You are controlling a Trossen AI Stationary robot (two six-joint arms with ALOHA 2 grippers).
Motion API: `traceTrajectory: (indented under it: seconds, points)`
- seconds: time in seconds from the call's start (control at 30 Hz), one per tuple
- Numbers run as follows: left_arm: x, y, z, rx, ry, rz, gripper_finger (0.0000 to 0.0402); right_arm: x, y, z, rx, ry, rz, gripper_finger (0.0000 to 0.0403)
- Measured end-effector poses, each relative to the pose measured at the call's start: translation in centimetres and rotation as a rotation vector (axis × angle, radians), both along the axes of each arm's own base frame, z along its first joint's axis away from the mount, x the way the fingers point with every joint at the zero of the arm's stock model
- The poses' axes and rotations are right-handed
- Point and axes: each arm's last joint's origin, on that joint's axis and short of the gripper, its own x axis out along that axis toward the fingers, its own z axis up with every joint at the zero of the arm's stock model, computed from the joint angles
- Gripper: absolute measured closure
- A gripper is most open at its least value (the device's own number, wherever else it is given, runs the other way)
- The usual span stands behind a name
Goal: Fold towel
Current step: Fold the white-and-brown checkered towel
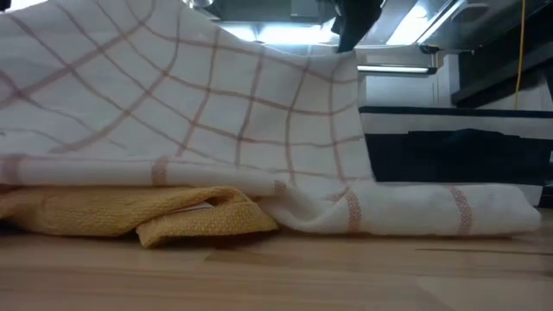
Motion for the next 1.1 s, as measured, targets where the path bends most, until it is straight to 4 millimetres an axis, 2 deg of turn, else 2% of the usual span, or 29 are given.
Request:
traceTrajectory:
  seconds: [0.17, 0.3, 0.4, 0.63, 0.73, 0.9, 1.1]
  points:
    - [-0.4, 0.6, 0.1, -0.044, 0.011, 0.01, 0.0401, -0.8, -2.0, -0.1, 0.039, 0.031, -0.075, 0.0398]
    - [-0.3, 0.4, -0.2, -0.108, 0.08, -0.028, 0.0402, -1.5, -1.7, -0.4, 0.106, 0.092, -0.06, 0.0398]
    - [0.1, -0.1, -0.6, -0.151, 0.166, -0.071, 0.0401, -1.8, -0.8, -0.5, 0.125, 0.144, -0.029, 0.0398]
    - [1.4, -1.8, -1.6, -0.224, 0.331, -0.125, 0.0401, -1.1, 2.9, -1.1, 0.121, 0.172, 0.086, 0.0398]
    - [2.0, -2.7, -2.1, -0.227, 0.393, -0.151, 0.0401, -0.8, 4.6, -1.9, 0.039, 0.202, 0.123, 0.0398]
    - [2.7, -4.2, -2.6, -0.213, 0.426, -0.196, 0.0401, -0.6, 7.1, -3.4, -0.082, 0.243, 0.172, 0.0398]
    - [3.0, -6.7, -3.1, -0.272, 0.476, -0.353, 0.0401, -0.5, 10.3, -4.5, -0.107, 0.223, 0.218, 0.0398]
